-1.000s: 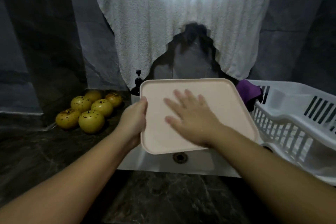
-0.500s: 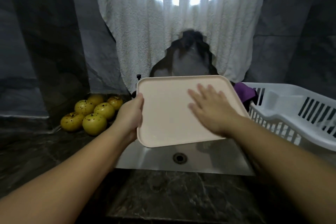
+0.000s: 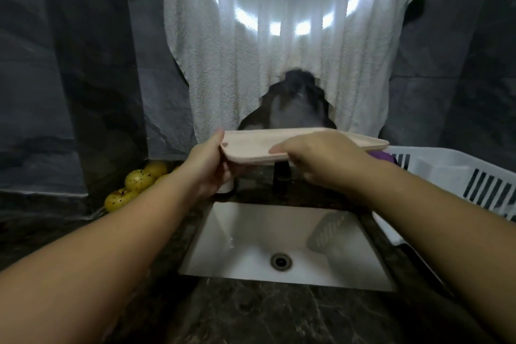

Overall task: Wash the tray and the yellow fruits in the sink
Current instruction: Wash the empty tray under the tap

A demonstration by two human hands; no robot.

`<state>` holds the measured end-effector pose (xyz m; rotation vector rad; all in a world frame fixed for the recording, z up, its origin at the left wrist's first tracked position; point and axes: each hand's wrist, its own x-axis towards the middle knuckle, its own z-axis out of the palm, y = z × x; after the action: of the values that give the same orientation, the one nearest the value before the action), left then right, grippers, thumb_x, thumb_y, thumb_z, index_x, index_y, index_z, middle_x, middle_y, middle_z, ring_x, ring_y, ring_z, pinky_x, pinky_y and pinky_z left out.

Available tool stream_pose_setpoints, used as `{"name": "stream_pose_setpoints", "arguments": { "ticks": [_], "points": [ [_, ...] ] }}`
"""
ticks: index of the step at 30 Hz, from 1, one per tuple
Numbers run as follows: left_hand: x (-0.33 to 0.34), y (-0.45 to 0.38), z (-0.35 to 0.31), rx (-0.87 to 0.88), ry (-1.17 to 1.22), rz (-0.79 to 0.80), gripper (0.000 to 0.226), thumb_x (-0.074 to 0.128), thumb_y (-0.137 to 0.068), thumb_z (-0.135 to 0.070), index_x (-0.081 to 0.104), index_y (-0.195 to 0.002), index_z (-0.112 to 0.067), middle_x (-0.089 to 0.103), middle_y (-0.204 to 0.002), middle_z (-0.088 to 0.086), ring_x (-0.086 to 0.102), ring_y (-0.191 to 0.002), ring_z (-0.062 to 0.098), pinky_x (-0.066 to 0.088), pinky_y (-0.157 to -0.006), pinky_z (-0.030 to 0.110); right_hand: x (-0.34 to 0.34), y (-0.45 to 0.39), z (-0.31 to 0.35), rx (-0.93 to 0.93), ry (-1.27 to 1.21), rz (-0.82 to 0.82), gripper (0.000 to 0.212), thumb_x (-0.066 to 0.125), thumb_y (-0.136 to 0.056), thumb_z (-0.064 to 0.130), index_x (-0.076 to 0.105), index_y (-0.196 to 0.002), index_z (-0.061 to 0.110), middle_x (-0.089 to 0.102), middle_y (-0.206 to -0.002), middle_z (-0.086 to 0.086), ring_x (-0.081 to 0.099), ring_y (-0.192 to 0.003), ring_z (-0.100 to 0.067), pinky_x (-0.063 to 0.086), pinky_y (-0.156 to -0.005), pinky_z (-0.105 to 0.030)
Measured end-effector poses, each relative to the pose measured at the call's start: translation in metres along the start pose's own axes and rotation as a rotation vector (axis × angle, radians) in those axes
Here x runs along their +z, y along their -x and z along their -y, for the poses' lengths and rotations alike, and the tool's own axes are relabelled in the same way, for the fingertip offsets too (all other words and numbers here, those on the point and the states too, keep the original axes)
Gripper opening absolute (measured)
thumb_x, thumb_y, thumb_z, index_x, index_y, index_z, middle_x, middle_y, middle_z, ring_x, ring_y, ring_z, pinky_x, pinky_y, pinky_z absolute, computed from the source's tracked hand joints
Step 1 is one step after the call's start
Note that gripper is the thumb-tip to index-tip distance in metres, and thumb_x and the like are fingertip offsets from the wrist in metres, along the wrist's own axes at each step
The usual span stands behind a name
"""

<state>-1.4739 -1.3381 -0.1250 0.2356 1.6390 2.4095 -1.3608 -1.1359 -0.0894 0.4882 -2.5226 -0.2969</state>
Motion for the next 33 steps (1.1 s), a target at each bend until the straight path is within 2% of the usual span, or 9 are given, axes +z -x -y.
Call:
{"name": "stream_pose_setpoints", "arguments": {
  "ticks": [5,9,11,13,18,21,25,30,33],
  "points": [
    [0.0,-0.01,-0.027,0.138,-0.325,0.064,0.05,0.037,-0.109,-0.054,0.062,-0.095,-0.013,0.068,-0.086,0.009,0.065,-0.065,0.018,0.05,-0.064,0.029,-0.041,-0.035,-0.031,0.122,0.029,-0.021,0.019,0.065,-0.092,0.019,0.049,-0.09,0.031,0.043,-0.073,0.012,0.045,-0.073,-0.019,0.028,-0.057,-0.033],
    [-0.021,-0.019,-0.034,0.438,-0.628,-0.008,0.015,0.061,-0.103,-0.038,0.056,-0.11,-0.026,0.058,-0.116,0.002,0.057,-0.099,0.016,0.048,-0.083,0.033,-0.055,-0.05,-0.046,0.128,0.046,0.09,0.034,0.066,-0.09,0.018,0.038,-0.076,0.029,0.043,-0.074,0.013,0.04,-0.066,-0.009,0.026,-0.054,-0.032],
    [-0.027,-0.018,-0.036,0.558,-0.828,0.143,0.039,0.073,-0.096,-0.034,0.053,-0.127,-0.042,0.056,-0.134,-0.012,0.05,-0.125,0.007,0.041,-0.105,0.034,-0.058,-0.054,-0.048,0.106,0.008,0.146,0.037,0.067,-0.09,0.016,0.037,-0.075,0.031,0.046,-0.077,0.013,0.04,-0.068,-0.002,0.025,-0.054,-0.03],
    [-0.024,-0.014,-0.038,0.58,-0.913,0.276,0.035,0.073,-0.096,-0.03,0.06,-0.122,-0.05,0.064,-0.128,-0.027,0.057,-0.121,-0.004,0.046,-0.107,0.033,-0.06,-0.058,-0.047,0.087,-0.061,0.161,0.035,0.068,-0.09,0.015,0.041,-0.079,0.036,0.047,-0.08,0.016,0.041,-0.071,0.001,0.025,-0.056,-0.027],
    [-0.011,-0.002,-0.035,0.685,-0.628,0.25,0.013,0.063,-0.101,-0.02,0.069,-0.105,-0.032,0.076,-0.092,-0.016,0.071,-0.089,0.001,0.061,-0.081,0.028,-0.054,-0.054,-0.045,0.125,-0.218,-0.078,0.047,0.065,-0.096,0.031,0.05,-0.14,0.033,0.06,-0.122,0.01,0.052,-0.103,-0.007,0.037,-0.075,-0.027],
    [-0.009,0.007,-0.027,0.678,-0.492,0.242,0.01,0.061,-0.103,-0.023,0.069,-0.105,-0.026,0.077,-0.088,-0.015,0.071,-0.082,0.002,0.062,-0.071,0.025,-0.028,-0.046,-0.032,0.191,-0.229,-0.267,0.052,0.045,-0.102,0.051,0.043,-0.149,0.028,0.057,-0.138,-0.002,0.052,-0.123,-0.024,0.041,-0.097,-0.042],
    [0.007,0.015,0.001,0.515,-0.265,0.208,0.015,0.057,-0.105,-0.023,0.07,-0.1,-0.015,0.077,-0.079,-0.004,0.071,-0.069,0.007,0.056,-0.058,0.021,0.015,-0.058,0.013,0.49,-0.144,-0.416,0.056,0.032,-0.104,0.047,0.036,-0.155,0.024,0.046,-0.152,-0.004,0.034,-0.144,-0.027,0.011,-0.123,-0.056],
    [0.005,0.016,0.007,0.314,0.013,0.133,0.025,0.052,-0.108,-0.025,0.07,-0.115,-0.009,0.079,-0.104,0.012,0.076,-0.092,0.023,0.063,-0.081,0.035,0.064,-0.049,0.053,0.196,-0.011,-0.208,0.065,0.018,-0.101,0.048,0.027,-0.161,0.023,0.015,-0.17,-0.005,0.009,-0.157,-0.032,0.006,-0.124,-0.057],
    [-0.021,0.013,0.009,0.205,0.037,0.078,0.029,0.052,-0.107,-0.026,0.066,-0.119,-0.004,0.073,-0.111,0.023,0.071,-0.094,0.035,0.059,-0.089,0.053,0.078,-0.022,0.005,0.418,-0.02,-0.091,0.072,0.012,-0.098,0.062,0.01,-0.163,0.033,-0.004,-0.172,-0.001,-0.006,-0.157,-0.028,-0.007,-0.124,-0.053]
  ]
}}
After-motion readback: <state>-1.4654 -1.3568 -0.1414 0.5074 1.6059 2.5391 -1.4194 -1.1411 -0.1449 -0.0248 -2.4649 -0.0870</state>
